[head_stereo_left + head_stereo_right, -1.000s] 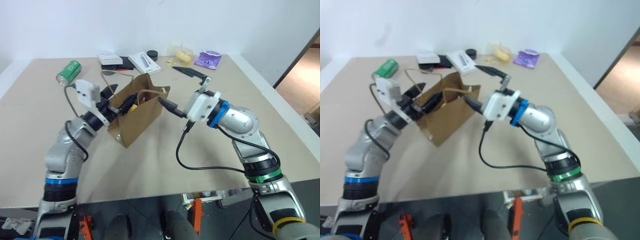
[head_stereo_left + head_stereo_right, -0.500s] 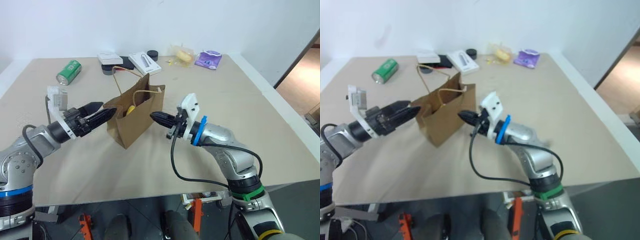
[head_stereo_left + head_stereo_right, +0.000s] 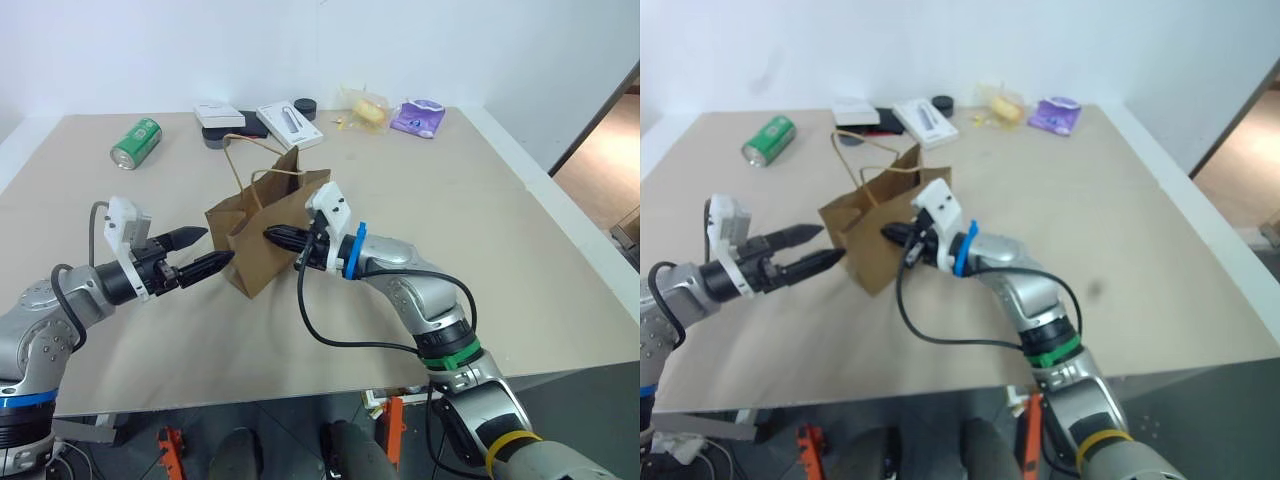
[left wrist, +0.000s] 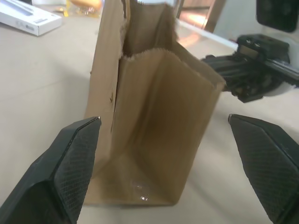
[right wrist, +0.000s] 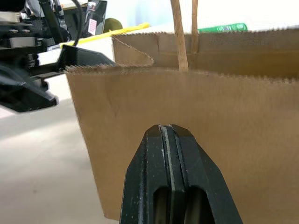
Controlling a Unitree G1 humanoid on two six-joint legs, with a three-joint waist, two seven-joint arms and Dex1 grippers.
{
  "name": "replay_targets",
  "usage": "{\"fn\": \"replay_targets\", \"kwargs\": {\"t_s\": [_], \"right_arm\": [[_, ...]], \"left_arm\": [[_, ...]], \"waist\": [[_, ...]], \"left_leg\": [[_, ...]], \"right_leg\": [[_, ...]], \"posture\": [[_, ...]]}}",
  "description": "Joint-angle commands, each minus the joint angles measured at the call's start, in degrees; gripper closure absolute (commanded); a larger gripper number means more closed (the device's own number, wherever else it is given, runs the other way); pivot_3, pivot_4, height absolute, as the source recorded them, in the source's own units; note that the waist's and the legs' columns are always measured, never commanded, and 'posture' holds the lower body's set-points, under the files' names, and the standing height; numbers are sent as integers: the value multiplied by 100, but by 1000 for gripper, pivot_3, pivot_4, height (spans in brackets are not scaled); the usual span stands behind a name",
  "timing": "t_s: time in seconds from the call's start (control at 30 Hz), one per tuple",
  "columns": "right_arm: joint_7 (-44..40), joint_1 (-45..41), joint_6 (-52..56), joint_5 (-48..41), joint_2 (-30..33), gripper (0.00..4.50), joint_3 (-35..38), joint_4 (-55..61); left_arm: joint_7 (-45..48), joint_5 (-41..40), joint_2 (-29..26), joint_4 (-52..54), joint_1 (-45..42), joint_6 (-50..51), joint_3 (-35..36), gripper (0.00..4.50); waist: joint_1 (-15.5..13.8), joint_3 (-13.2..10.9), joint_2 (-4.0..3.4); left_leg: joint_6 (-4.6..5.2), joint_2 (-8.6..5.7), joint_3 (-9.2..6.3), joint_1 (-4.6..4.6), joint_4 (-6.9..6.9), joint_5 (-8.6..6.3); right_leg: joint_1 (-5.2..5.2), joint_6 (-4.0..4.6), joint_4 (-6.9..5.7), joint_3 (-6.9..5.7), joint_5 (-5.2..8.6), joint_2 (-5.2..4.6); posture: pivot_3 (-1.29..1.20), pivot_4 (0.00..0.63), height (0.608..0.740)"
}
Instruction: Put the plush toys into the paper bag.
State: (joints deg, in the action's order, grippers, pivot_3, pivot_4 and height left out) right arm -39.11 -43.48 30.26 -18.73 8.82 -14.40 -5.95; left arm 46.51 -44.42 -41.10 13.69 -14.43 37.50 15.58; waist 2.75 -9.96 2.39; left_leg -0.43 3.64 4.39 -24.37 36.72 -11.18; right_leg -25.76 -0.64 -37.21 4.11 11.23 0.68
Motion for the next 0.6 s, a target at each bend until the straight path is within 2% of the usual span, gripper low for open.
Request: {"fn": "replay_targets", "kwargs": {"t_s": [0.03, 0.13, 0.37, 0.6], "right_arm": [[-25, -253, -201, 66, -190, 4359, 47, -93], [-30, -305, -229, 115, -291, 4359, 58, -166], [-4, -340, -141, 90, -451, 4359, 109, -7], [-5, -318, 25, 64, -430, 4359, 140, 268]], "left_arm": [[23, 204, 63, 70, -66, -274, -58, 0], [-15, 473, 154, 17, -115, -471, -233, 0], [-289, 1326, 751, -269, -342, -1090, -946, 0], [-643, 1572, 1327, -778, -693, -1337, -983, 0]], "waist": [[0, 0, 0], [0, 0, 1], [-2, 2, 4], [0, 4, 6]], "left_leg": [[0, 0, 0, 0, -4, 0], [0, 0, 0, -5, -15, 0], [-1, -1, 0, -19, -14, 0], [-1, -1, -1, -19, -10, 1]], "right_leg": [[-2, -2, 0, -1, -1, 0], [-12, -16, -1, -1, -4, 1], [-23, -20, -1, -1, -4, 0], [-23, -21, -4, -1, -8, 2]], "posture": [[0, 150, 740], [0, 150, 740], [0, 150, 740], [0, 150, 740]]}}
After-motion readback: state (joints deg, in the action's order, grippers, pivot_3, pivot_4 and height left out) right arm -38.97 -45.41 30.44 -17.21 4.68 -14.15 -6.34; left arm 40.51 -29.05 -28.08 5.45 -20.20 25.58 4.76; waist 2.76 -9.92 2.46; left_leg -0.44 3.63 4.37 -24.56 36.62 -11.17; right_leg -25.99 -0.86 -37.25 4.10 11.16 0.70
